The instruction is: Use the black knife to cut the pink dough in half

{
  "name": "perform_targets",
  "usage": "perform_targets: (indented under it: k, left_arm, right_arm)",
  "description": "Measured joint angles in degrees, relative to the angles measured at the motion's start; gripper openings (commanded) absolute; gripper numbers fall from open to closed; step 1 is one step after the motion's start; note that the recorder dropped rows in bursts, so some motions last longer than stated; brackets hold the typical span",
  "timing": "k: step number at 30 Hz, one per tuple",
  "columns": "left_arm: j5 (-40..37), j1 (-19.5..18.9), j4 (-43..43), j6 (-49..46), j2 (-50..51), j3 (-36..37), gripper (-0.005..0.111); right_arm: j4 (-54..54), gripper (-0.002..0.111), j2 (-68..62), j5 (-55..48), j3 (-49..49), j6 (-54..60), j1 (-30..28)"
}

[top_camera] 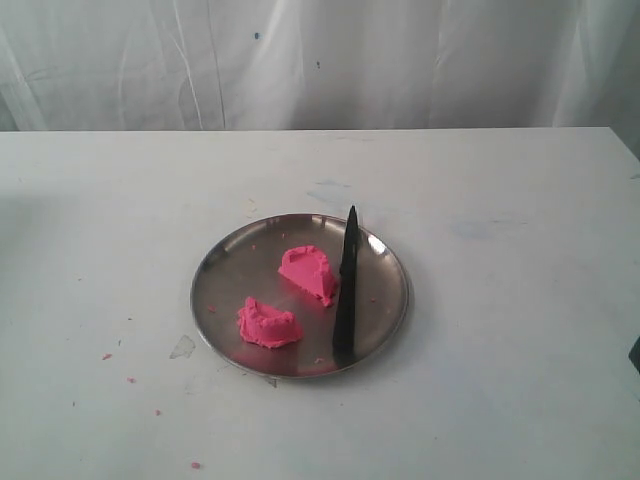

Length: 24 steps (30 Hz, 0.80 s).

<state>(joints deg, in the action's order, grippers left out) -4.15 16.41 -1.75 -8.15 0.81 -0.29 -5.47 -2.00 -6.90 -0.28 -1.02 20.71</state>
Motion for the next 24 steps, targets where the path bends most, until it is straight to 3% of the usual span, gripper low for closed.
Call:
perform_targets:
  k: [24]
  left_arm:
    - [0.00, -0.67, 1.25, 0.00, -1.23, 0.13, 0.000]
  right_arm:
    - [0.00, 0.000, 0.00, 0.00, 0.00, -0.12, 0.00]
